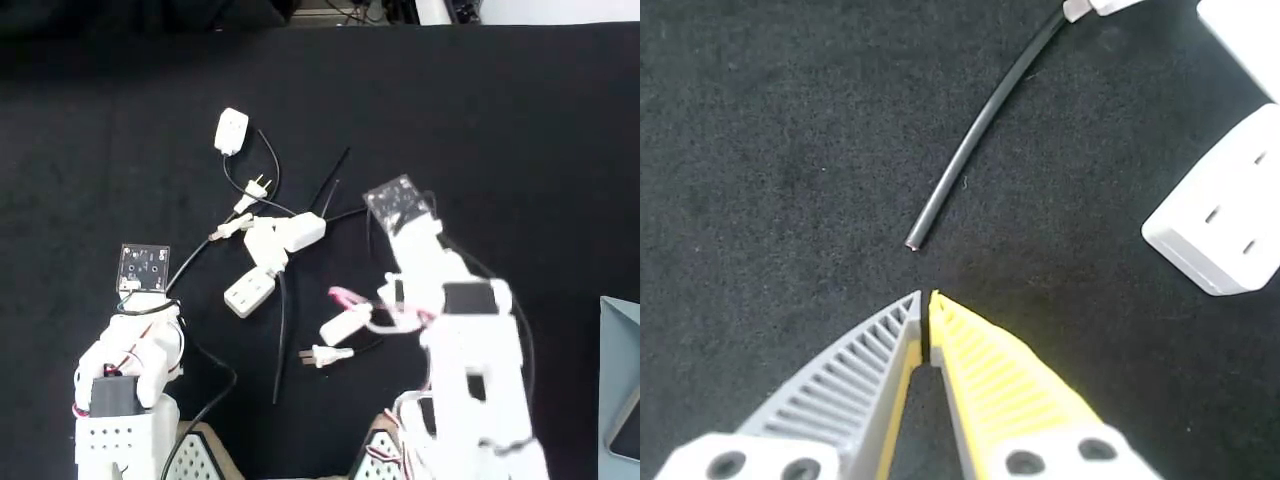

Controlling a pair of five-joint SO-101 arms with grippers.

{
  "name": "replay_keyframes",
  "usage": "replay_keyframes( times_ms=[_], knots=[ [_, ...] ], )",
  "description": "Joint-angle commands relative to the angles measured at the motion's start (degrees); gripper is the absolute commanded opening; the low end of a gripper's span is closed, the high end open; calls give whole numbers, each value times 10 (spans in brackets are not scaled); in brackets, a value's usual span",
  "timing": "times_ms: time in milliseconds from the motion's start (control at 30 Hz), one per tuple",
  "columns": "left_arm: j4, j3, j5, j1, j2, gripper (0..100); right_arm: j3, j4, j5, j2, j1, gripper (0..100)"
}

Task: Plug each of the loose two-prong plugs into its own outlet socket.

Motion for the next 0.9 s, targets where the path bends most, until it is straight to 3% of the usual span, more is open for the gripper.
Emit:
replay_keyframes(
  times_ms=[0, 267, 433, 867],
  knots=[
    [4, 9, 0, 3, -2, 32, -65, -7, -5, 119, 33, 13],
    [4, 10, 0, 3, -2, 30, -97, -6, -4, 242, 35, 21],
    [4, 10, 0, 3, -2, 30, -117, 25, -4, 262, 37, 113],
    [4, 10, 0, -9, -2, 30, -183, 46, -5, 346, 41, 114]
  ],
)
